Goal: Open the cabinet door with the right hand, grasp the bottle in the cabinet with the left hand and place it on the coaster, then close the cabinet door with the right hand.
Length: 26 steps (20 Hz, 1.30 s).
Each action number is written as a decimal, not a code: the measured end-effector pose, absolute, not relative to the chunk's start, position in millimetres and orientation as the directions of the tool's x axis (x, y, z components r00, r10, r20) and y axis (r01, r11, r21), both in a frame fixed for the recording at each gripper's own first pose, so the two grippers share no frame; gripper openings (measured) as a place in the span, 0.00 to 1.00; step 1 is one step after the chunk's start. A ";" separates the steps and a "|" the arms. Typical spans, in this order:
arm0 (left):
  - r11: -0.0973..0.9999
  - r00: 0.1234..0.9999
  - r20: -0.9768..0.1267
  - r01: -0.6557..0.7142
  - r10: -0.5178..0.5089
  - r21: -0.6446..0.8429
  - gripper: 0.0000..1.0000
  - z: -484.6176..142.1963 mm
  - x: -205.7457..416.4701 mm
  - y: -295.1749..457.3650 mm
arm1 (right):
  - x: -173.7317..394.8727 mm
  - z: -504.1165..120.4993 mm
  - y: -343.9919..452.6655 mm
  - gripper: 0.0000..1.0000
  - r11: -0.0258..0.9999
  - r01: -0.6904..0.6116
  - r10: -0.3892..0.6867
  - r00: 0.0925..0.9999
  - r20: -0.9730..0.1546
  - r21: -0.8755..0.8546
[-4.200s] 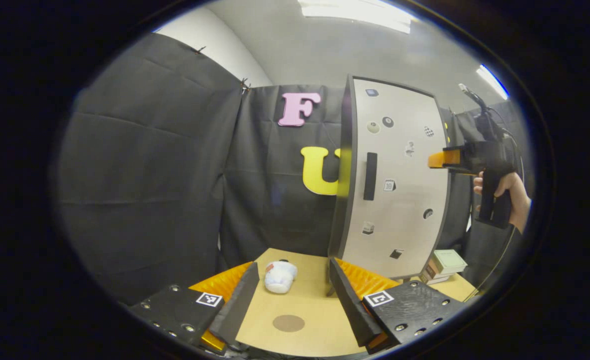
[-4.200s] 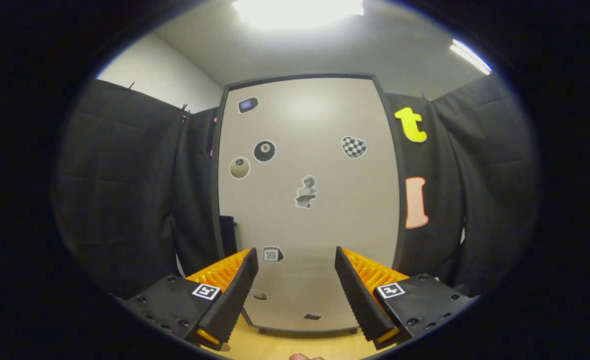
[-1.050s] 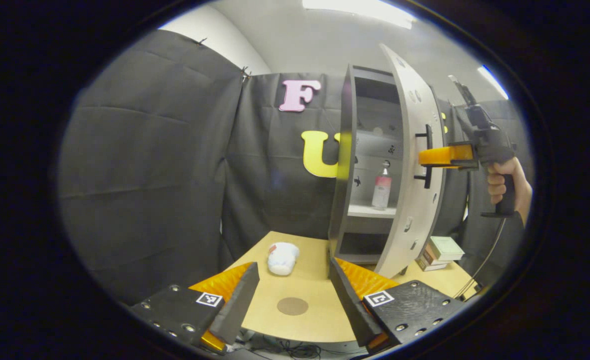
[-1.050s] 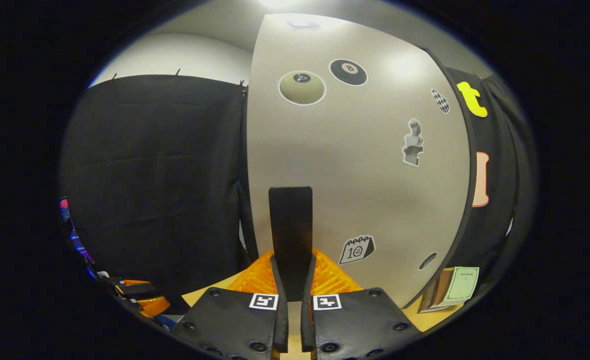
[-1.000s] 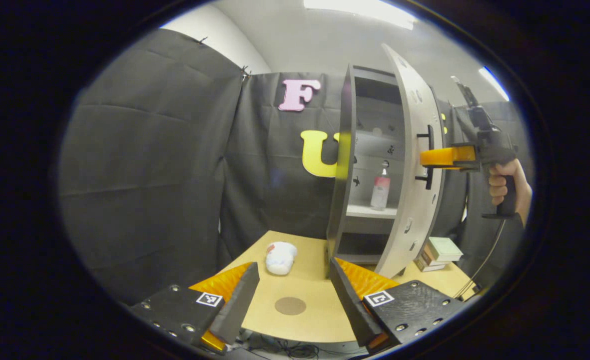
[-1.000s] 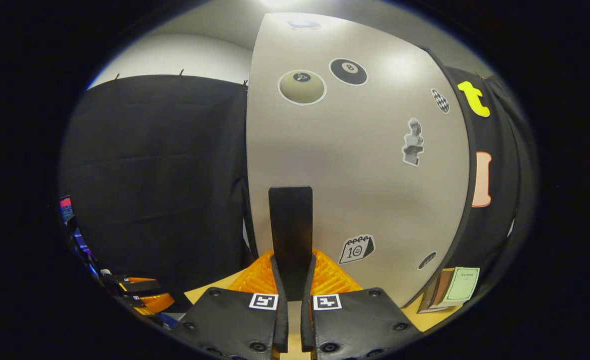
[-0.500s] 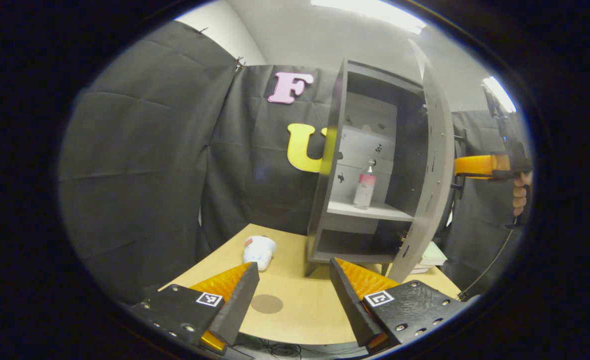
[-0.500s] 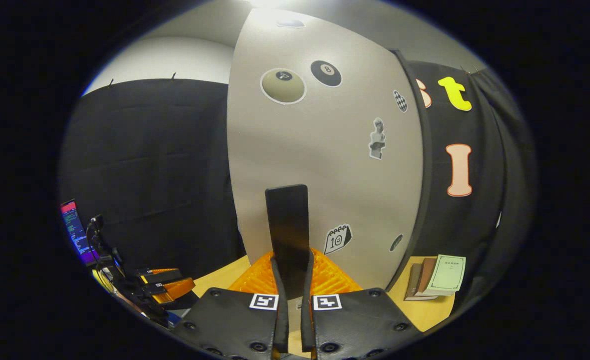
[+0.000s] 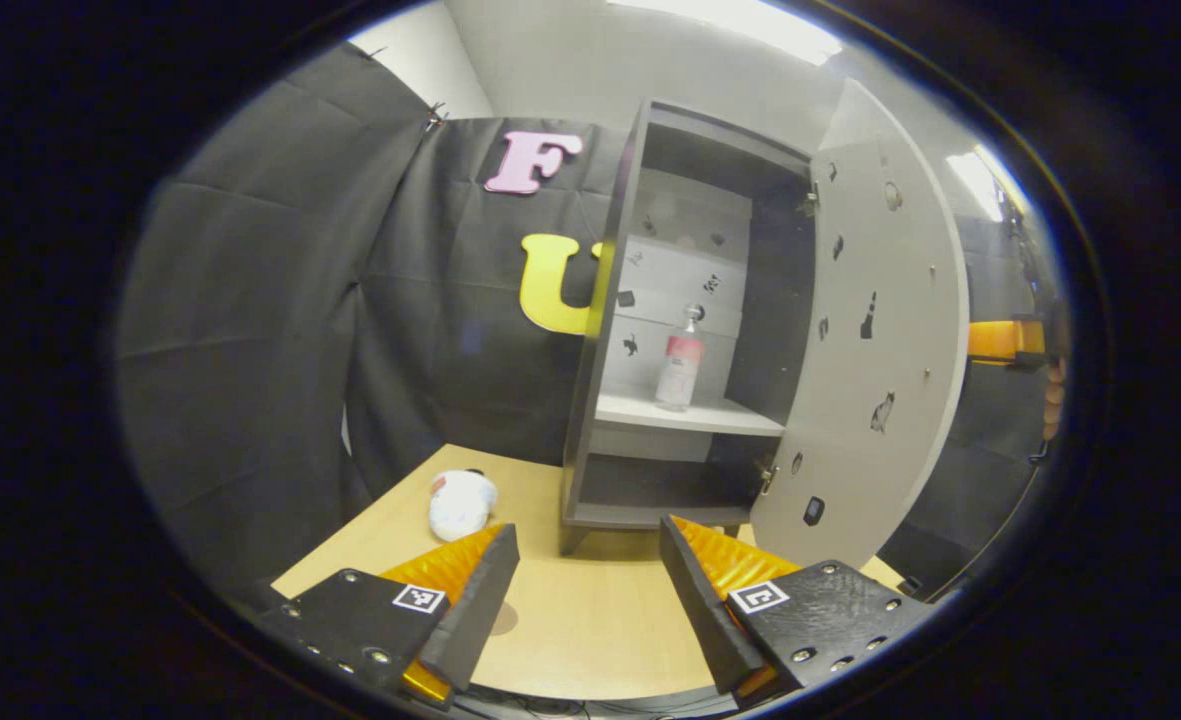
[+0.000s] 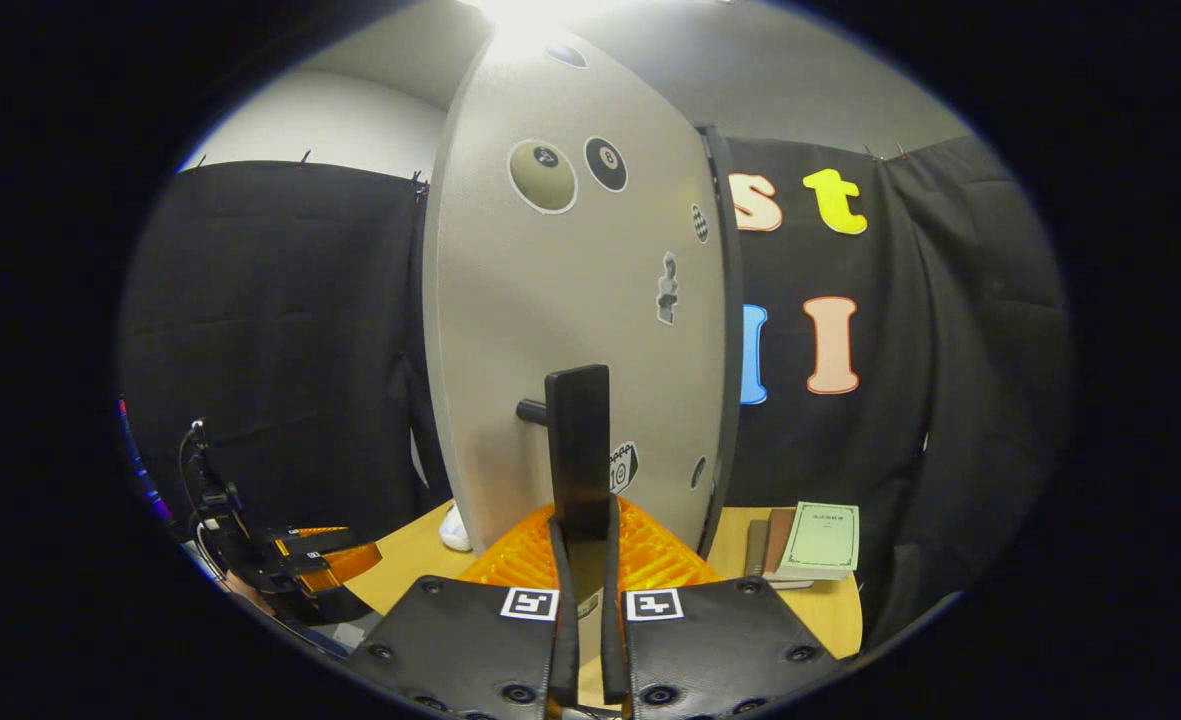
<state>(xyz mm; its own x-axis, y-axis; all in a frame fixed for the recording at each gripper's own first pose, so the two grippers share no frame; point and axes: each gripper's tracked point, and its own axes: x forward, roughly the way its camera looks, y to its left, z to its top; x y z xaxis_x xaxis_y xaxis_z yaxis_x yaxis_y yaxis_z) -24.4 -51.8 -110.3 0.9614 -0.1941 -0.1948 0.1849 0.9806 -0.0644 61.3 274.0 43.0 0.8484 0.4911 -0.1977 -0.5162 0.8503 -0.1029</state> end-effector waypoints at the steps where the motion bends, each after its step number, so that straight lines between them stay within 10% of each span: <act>1: 0.978 0.958 -0.195 0.200 -0.209 -0.065 0.86 -111.2 -22.8 -58.0 | 60.9 42.6 271.7 0.09 0.861 -0.499 0.475 0.858 -0.195 -0.098; 26: 0.932 0.908 -0.225 0.361 -0.354 -0.009 0.87 -129.0 73.3 -113.2 | 63.0 44.4 177.6 0.06 0.994 -0.092 0.078 0.977 -0.200 -0.061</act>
<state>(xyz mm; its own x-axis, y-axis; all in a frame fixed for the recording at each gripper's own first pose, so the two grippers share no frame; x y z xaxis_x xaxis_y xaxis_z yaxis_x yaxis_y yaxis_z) 73.3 -113.2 -129.0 0.9077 -0.3541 -0.2253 0.3614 0.9324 -0.0091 63.0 177.6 44.4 0.9767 0.0783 -0.1998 -0.0922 0.9939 -0.0613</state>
